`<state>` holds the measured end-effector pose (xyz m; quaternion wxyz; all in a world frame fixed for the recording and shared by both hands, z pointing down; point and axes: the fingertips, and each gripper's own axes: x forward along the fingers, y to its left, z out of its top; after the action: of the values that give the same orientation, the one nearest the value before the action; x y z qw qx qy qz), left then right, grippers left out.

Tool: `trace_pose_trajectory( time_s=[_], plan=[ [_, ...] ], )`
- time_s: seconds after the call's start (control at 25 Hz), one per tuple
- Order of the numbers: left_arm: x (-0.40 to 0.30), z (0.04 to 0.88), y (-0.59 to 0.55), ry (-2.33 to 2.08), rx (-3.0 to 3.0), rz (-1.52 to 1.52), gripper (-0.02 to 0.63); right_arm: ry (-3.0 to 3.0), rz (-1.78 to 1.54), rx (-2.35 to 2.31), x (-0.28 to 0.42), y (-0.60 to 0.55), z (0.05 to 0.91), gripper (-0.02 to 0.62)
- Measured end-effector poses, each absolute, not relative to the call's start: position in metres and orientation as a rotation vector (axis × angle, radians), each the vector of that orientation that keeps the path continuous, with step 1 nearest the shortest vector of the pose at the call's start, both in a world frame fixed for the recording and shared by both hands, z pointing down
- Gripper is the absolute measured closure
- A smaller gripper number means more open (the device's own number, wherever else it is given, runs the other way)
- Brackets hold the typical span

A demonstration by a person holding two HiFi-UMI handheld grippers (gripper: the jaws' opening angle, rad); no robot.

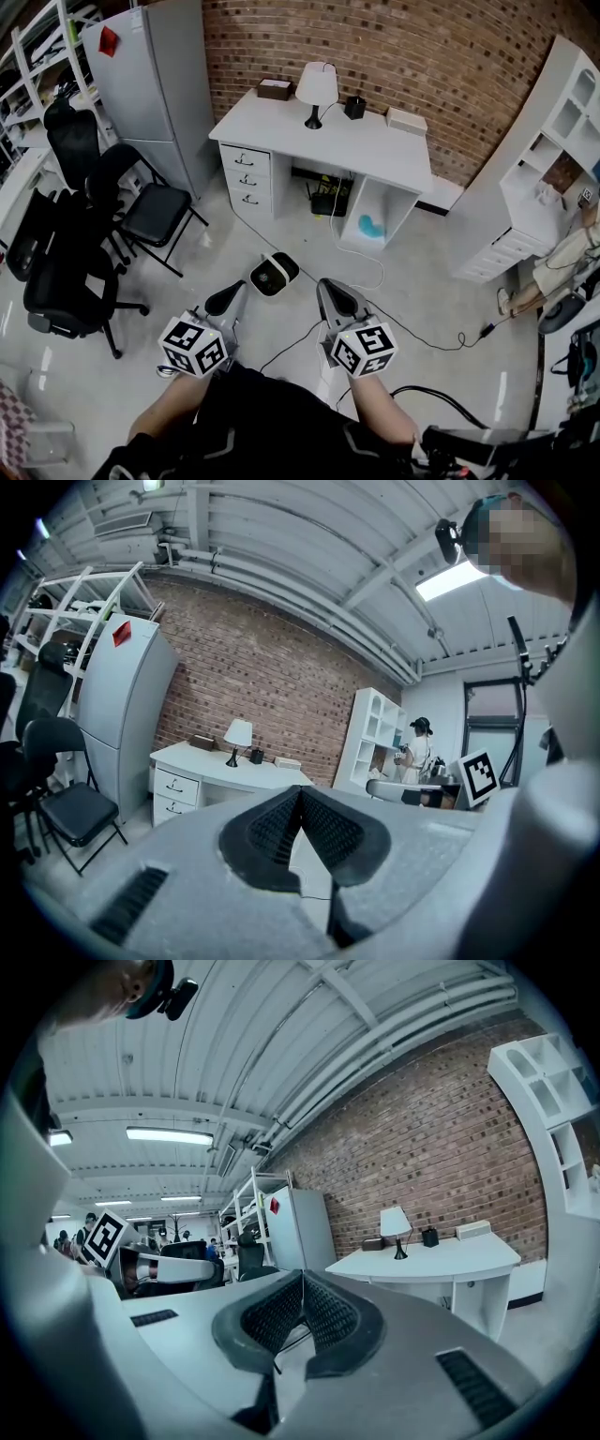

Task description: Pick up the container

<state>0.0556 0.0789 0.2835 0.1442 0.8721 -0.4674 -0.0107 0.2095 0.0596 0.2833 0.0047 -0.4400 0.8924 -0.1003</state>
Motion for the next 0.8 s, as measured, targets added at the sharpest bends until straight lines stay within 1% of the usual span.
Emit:
trace_pose_trajectory(
  time_s=[0.2,0.8],
  plan=[
    [0.048,0.297,0.046,-1.328,2.498,-0.039,0.600,2.791,-0.318,-1.389,0.202,0.027,0.289,0.588],
    [0.013,0.307,-0.077,-1.188,2.556,-0.033,0.600,2.803,-0.312,-1.490,0.153,-0.087,0.296,0.588]
  ],
)
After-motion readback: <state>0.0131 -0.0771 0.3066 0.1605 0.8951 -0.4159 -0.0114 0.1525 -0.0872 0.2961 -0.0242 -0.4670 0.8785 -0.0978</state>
